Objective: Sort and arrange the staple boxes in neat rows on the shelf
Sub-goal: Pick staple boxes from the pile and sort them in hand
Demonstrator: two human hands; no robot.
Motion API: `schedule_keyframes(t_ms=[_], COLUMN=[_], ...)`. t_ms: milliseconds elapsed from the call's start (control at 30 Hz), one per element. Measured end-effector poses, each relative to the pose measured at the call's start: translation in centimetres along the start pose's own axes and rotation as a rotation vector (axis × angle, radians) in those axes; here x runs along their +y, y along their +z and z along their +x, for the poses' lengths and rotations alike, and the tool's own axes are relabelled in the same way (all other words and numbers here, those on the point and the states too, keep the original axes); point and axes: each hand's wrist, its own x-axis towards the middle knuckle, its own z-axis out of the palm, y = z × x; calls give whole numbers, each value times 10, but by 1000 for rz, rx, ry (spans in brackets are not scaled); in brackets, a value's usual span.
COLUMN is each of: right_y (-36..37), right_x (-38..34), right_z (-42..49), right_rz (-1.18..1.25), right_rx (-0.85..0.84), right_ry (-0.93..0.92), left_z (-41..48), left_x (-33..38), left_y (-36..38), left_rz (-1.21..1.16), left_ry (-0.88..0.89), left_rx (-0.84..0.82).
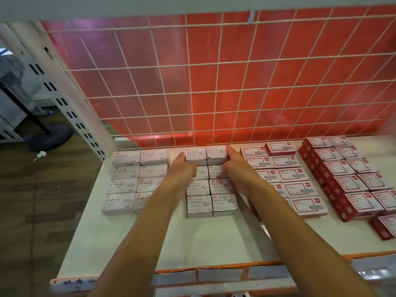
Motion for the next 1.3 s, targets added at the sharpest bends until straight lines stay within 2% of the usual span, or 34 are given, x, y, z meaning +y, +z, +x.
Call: schedule_keyframes(t_ms=[67, 167, 433, 633, 733, 800, 867, 933, 1033, 1100, 1200, 1300], right_y=[1, 4, 14, 14, 19, 29, 43, 60, 90, 106, 130, 148], right_x=[4, 21, 39, 29, 27, 15, 1, -10, -22, -26, -29, -28], right_z=[-8, -27, -49, -59, -65, -75, -84, -86, -80, -71, -53, -36], right_rz=[53, 112, 47, 22, -58, -91, -44, 6, 94, 120, 65, 39], right_rx=[30, 30, 44, 30, 108, 169, 180, 133, 61, 35, 35, 50], right_ry=[9, -6, -19, -24, -90, -195, -252, -251, -198, -169, -136, -96], left_z=[-4, -5, -31, -24, -51, -76, -91, -96, -88, -83, -68, -51], left_x=[-7, -35, -63, -73, -53, -39, -30, -25, -21, -23, -31, -37], left_y=[2, 5, 12, 6, 3, 0, -13, -35, -73, -98, -127, -145], left_rz=[-100, -112, -243, -145, -50, 34, 52, 41, -74, -31, 2, -62], left_ry=[-9, -2, 76, 79, 209, 356, 418, 460, 429, 444, 416, 340], left_rx=[25, 78, -40, -112, -96, -54, 70, 192, 347, 450, 474, 415])
